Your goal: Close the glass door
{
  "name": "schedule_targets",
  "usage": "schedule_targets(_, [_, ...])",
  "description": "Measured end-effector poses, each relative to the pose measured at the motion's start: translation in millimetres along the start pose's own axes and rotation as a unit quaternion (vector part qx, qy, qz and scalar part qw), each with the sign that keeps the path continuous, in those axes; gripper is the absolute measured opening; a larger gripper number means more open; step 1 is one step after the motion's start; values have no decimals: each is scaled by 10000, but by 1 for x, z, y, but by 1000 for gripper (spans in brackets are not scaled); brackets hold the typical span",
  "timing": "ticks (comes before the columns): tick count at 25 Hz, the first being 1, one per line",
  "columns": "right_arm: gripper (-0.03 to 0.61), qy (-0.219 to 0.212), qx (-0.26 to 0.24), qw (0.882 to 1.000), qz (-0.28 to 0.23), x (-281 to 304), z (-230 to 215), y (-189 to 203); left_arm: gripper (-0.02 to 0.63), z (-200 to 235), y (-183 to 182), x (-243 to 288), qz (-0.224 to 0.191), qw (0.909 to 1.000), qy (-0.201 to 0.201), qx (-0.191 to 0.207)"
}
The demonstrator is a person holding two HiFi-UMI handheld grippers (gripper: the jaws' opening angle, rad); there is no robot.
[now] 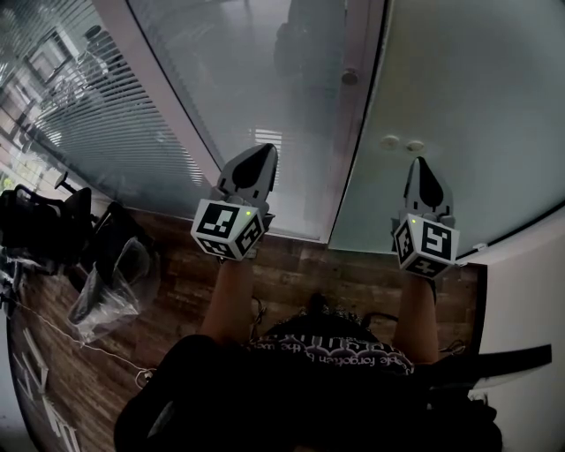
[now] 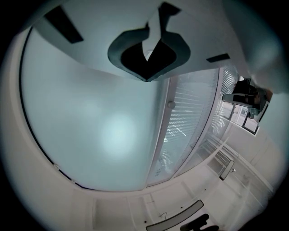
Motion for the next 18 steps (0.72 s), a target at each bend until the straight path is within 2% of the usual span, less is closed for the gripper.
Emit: schedule_targets(18, [3,39,-102,9999,107,-4,3,-1,2,3,0,-3,-23,9999,69,-99])
Point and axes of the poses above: the fingertips, and each gripper's own axes: x forward along the fingers, z to its left, y out of its underside, the point moved 8 cm from there along -x, backward along the fingers, and after that the axes turned 4 degrees about -y, right-handed, at the moved point
